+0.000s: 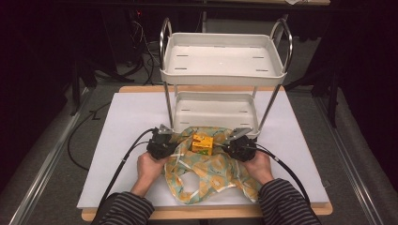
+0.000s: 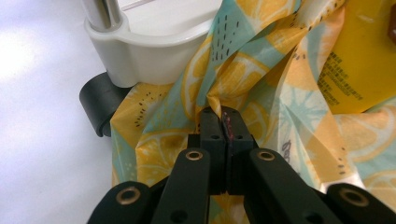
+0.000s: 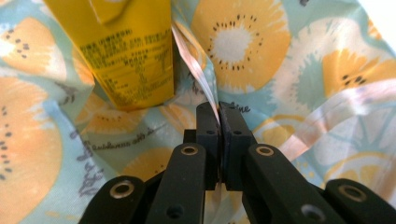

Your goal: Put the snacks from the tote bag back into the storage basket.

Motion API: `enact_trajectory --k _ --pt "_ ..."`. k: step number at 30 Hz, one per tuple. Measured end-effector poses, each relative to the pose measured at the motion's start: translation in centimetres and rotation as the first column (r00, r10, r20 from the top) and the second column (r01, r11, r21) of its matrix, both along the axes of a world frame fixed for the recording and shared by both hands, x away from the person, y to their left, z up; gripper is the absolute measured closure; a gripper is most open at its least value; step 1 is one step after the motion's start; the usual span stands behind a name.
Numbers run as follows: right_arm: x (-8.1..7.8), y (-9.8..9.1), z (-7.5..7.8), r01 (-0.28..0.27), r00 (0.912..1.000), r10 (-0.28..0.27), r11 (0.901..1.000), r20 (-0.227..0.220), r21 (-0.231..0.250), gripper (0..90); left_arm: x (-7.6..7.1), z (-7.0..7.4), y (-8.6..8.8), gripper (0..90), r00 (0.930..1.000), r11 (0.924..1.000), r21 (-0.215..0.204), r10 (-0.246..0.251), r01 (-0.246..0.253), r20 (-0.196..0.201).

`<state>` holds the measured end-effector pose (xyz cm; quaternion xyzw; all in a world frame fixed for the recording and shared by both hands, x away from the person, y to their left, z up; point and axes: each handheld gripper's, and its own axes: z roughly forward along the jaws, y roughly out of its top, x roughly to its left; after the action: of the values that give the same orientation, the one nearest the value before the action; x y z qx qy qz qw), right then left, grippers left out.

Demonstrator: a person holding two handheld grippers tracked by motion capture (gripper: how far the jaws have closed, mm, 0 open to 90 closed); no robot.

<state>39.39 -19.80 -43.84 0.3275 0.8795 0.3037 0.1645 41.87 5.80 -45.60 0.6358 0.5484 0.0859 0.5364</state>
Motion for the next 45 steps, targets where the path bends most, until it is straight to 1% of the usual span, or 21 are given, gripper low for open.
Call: enact_trajectory --k 3,6,7,10,11,18,22,23,24,25,29,30,31,34,35,36,38,39,41,44,45 --pt "0.0 -0.1 -0.2 0.012 0.9999 -0.012 0.9999 -0.012 0.000 89.1 0.0 0.1 0.1 89.2 1.0000 1.0000 -0.005 0.003 -0.003 -0.006" --pt "-0.1 -0.1 -0.3 0.009 0.9998 -0.009 1.0000 -0.020 -0.004 89.1 0.1 0.1 0.3 89.3 0.9999 1.0000 0.009 0.005 -0.005 -0.013" --pt "0.0 0.0 -0.6 0.006 0.9997 -0.007 0.9998 -0.023 -0.021 89.1 0.2 0.0 0.3 89.4 0.9997 0.9999 0.013 0.009 -0.009 -0.021" --pt "0.2 0.0 -1.0 0.005 0.9992 -0.007 0.9996 -0.040 -0.027 89.3 0.2 -0.2 0.3 89.5 0.9991 0.9996 0.027 0.008 -0.007 -0.041" --pt "0.3 -0.1 -1.4 0.010 0.9976 -0.013 0.9992 -0.068 -0.038 89.5 0.2 -0.2 0.3 89.6 0.9990 0.9995 0.031 0.007 -0.005 -0.043" --pt "0.5 -0.2 -1.9 0.000 0.9939 -0.006 0.9982 -0.110 -0.061 89.5 0.3 -0.7 0.1 89.6 0.9972 0.9985 0.055 0.003 0.001 -0.075" --pt "0.3 -0.3 -2.0 0.001 0.9932 -0.007 0.9985 -0.116 -0.055 89.0 0.3 -1.0 -0.1 89.5 0.9959 0.9974 0.071 -0.005 0.011 -0.090" --pt "0.2 -0.4 -2.0 0.003 0.9928 -0.009 0.9988 -0.120 -0.048 84.4 0.2 -1.1 -0.2 89.5 0.9961 0.9966 0.081 -0.009 0.016 -0.087" --pt "0.2 -0.4 -2.0 0.003 0.9928 -0.009 0.9988 -0.120 -0.048 84.4 0.2 -1.1 -0.2 89.5 0.9961 0.9966 0.081 -0.009 0.016 -0.087" --pt "-0.2 -0.5 -1.7 -0.001 0.9938 -0.004 0.9991 -0.111 -0.043 76.4 0.2 -1.1 -0.2 89.4 0.9959 0.9966 0.080 -0.010 0.017 -0.090" --pt "-1.4 -0.9 -0.2 0.004 0.9981 -0.002 0.9998 -0.062 0.022 64.2 0.2 -1.1 -0.2 89.3 0.9960 0.9967 0.079 -0.010 0.017 -0.088" --pt "-1.4 -0.9 -0.2 0.004 0.9981 -0.002 0.9998 -0.062 0.022 64.2 0.2 -1.1 -0.2 89.2 0.9960 0.9967 0.079 -0.010 0.017 -0.088" --pt "-1.7 -1.1 0.4 0.012 0.9987 -0.010 0.9990 -0.050 0.043 62.0 0.2 -1.1 -0.2 89.2 0.9960 0.9968 0.079 -0.010 0.017 -0.089" --pt "-2.5 -1.9 2.1 0.030 0.9993 -0.032 0.9953 0.020 0.092 58.3 0.2 -1.1 -0.3 89.2 0.9960 0.9967 0.079 -0.012 0.019 -0.088" --pt "-2.8 -2.5 3.1 0.048 0.9956 -0.056 0.9933 0.074 0.105 54.4 0.2 -1.1 -0.3 89.1 0.9961 0.9967 0.079 -0.011 0.018 -0.087" --pt "-2.8 -2.5 3.1 0.048 0.9956 -0.056 0.9933 0.074 0.105 54.4 0.2 -1.1 -0.3 89.1 0.9960 0.9967 0.079 -0.013 0.020 -0.088" --pt "-3.0 -3.1 4.5 0.098 0.9832 -0.117 0.9852 0.140 0.141 49.2 0.2 -1.2 -0.3 89.0 0.9959 0.9964 0.082 -0.013 0.021 -0.089" --pt "-3.0 -3.1 4.5 0.098 0.9832 -0.117 0.9852 0.140 0.141 49.2 0.2 -1.2 -0.3 89.0 0.9958 0.9964 0.082 -0.013 0.021 -0.091" --pt "-2.7 -3.2 4.9 0.117 0.9771 -0.140 0.9826 0.161 0.144 46.7 0.1 -1.2 -0.3 89.0 0.9957 0.9962 0.084 -0.014 0.022 -0.092" --pt "-1.7 -3.0 4.9 0.140 0.9706 -0.168 0.9768 0.172 0.162 49.2 0.1 -1.2 -0.4 88.9 0.9956 0.9962 0.084 -0.014 0.022 -0.093" --pt "-0.9 -2.8 4.4 0.145 0.9761 -0.169 0.9750 0.137 0.168 56.0 0.1 -1.2 -0.4 88.7 0.9956 0.9962 0.085 -0.014 0.022 -0.092"
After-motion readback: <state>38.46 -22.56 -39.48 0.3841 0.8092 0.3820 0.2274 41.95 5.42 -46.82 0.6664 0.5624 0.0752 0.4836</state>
